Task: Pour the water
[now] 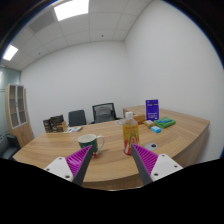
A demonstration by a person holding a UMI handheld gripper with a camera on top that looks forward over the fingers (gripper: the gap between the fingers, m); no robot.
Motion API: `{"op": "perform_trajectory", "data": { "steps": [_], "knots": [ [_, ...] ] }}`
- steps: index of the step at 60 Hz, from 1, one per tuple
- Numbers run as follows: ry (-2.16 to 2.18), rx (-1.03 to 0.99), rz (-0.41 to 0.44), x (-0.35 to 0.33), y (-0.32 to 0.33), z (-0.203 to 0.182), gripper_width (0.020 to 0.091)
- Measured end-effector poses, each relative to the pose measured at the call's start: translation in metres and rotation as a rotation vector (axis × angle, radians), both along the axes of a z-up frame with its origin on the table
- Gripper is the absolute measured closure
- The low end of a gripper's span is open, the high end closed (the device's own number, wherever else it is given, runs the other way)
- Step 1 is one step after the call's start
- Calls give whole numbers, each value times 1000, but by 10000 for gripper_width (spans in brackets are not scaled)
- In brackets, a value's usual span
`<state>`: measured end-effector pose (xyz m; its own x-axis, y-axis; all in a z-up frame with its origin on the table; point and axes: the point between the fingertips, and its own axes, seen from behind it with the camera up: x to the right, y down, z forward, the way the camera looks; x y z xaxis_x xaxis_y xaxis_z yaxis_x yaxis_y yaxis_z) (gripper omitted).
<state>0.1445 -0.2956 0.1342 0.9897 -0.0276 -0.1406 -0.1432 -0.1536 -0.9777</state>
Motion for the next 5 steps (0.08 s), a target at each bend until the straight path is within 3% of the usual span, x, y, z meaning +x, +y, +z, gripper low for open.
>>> {"op": "perform_trajectory", "data": {
  "steps": [5],
  "knots": [
    [37, 5, 56, -29, -31, -1, 268]
  ]
}}
